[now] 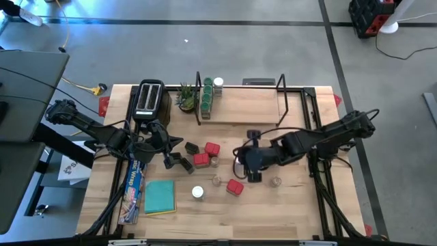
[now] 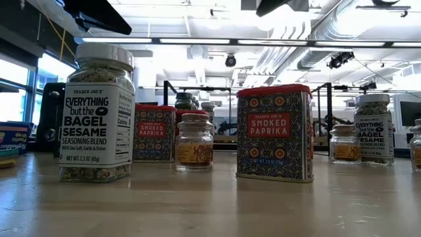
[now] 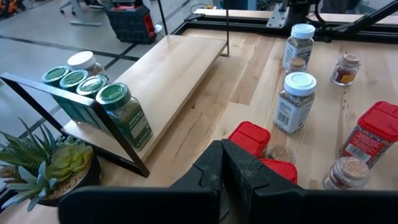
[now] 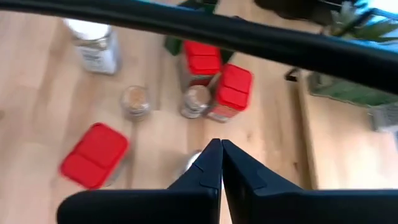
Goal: Shelf spices
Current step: Put the top left white seasoning bottle on the shelf aligned with the other white seasoning bottle
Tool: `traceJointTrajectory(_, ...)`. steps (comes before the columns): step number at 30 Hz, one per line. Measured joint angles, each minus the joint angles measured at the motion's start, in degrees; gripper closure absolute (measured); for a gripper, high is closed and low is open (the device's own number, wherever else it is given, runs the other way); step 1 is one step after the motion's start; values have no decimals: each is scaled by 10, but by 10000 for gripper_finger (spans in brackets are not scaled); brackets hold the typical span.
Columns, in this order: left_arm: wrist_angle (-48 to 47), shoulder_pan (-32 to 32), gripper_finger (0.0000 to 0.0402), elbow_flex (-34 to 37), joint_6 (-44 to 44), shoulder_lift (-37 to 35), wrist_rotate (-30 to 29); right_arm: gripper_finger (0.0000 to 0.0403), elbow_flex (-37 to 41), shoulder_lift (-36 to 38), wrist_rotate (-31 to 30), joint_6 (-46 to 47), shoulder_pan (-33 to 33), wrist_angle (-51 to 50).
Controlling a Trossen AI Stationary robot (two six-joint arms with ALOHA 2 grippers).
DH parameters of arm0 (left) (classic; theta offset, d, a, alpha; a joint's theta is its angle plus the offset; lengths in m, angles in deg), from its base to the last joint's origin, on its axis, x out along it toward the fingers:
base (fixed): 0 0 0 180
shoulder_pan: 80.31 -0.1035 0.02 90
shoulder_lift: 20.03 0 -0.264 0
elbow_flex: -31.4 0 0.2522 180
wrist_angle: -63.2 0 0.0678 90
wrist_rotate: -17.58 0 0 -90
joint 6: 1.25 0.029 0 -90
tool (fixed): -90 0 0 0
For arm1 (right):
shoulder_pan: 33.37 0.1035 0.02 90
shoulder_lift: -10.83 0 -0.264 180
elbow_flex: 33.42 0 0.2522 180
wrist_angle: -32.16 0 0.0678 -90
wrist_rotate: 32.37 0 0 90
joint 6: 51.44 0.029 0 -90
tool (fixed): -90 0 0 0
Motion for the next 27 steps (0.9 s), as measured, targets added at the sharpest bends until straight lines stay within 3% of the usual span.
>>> traceJointTrajectory(4,0,0,399,0,0,0,0,364,0,0,27,-11,3,-1)
traceJointTrajectory(16,0,0,399,0,0,0,0,196,0,-1,62,-53,-39,5)
traceJointTrajectory(21,0,0,399,0,0,0,0,169,0,-1,65,-67,-42,5)
traceJointTrajectory(27,0,0,399,0,0,0,0,164,0,-1,81,-85,-48,16)
